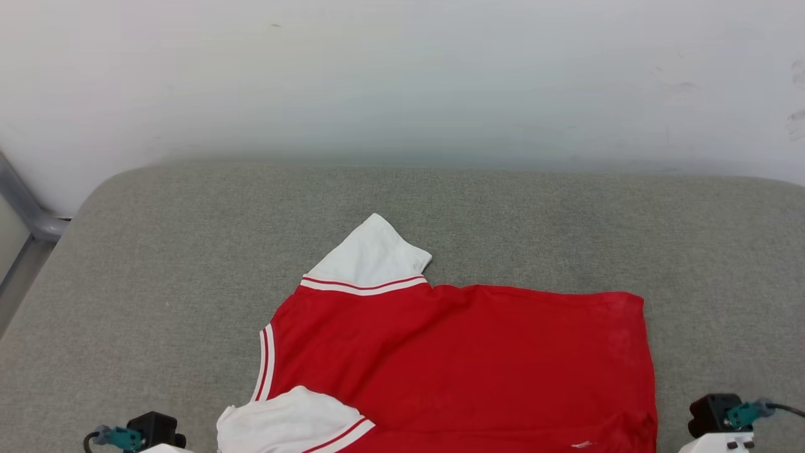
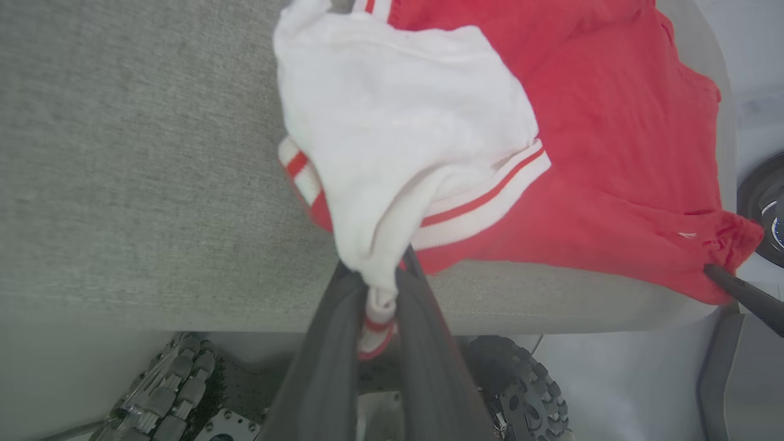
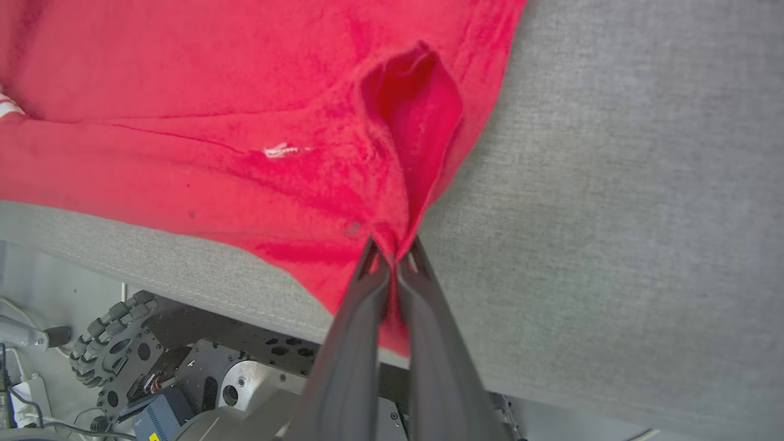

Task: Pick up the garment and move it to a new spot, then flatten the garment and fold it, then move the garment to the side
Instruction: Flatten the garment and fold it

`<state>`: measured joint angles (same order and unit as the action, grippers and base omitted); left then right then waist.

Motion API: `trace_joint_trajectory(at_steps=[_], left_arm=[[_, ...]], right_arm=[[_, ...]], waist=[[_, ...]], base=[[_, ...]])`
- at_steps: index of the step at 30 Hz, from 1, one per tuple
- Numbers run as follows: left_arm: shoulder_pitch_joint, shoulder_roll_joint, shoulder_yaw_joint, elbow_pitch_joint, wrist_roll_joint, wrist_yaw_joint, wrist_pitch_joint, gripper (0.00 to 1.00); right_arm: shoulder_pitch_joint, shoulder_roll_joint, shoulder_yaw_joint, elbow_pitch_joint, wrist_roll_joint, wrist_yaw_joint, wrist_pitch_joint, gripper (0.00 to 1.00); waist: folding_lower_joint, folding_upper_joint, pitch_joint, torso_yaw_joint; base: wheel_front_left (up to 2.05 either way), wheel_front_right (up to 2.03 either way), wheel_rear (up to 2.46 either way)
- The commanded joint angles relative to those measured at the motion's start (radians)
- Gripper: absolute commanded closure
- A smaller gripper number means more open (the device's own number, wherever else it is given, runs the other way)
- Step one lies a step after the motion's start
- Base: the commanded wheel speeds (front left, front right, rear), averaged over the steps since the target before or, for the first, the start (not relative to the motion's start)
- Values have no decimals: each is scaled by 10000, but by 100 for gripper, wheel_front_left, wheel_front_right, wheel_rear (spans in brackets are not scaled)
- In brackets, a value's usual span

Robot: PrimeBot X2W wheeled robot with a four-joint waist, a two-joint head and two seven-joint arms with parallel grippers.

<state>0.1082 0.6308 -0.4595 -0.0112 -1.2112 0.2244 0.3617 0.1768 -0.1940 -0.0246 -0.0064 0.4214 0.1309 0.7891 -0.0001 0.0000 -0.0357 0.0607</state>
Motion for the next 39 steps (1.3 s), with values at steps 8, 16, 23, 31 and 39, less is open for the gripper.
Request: trace_joint_trajectory(at_steps=[8, 16, 23, 31, 39], left_arm=[[-644, -507, -117, 956, 154, -510, -356, 0], [-1184, -363, -70, 922, 916, -850, -1146, 0], [-1887, -394, -83, 661, 1914, -893, -2146, 0], [-2853, -808, -259, 829, 2984, -1086, -3336, 0], [-4420, -1173, -161, 1411, 4305, -940, -4853, 0]], right_arm=[[230, 253, -34, 491, 60, -5, -1473, 0], [58, 569, -193, -78, -430, -5, -4247, 0], [-347, 859, -439, -805, -1207, -5, -5727, 0], [-877, 1119, -706, -1626, -1580, -5, -5956, 0], [-1871, 1256, -705, -2438, -2034, -5, -6222, 0]], waist=[[1, 0, 12, -7], [1, 0, -18, -68], [1, 0, 47, -204], [1, 0, 692, -473], [1, 0, 2204, -844]], base=[[0, 0, 0], [0, 0, 0], [0, 0, 0], [0, 0, 0], [0, 0, 0]])
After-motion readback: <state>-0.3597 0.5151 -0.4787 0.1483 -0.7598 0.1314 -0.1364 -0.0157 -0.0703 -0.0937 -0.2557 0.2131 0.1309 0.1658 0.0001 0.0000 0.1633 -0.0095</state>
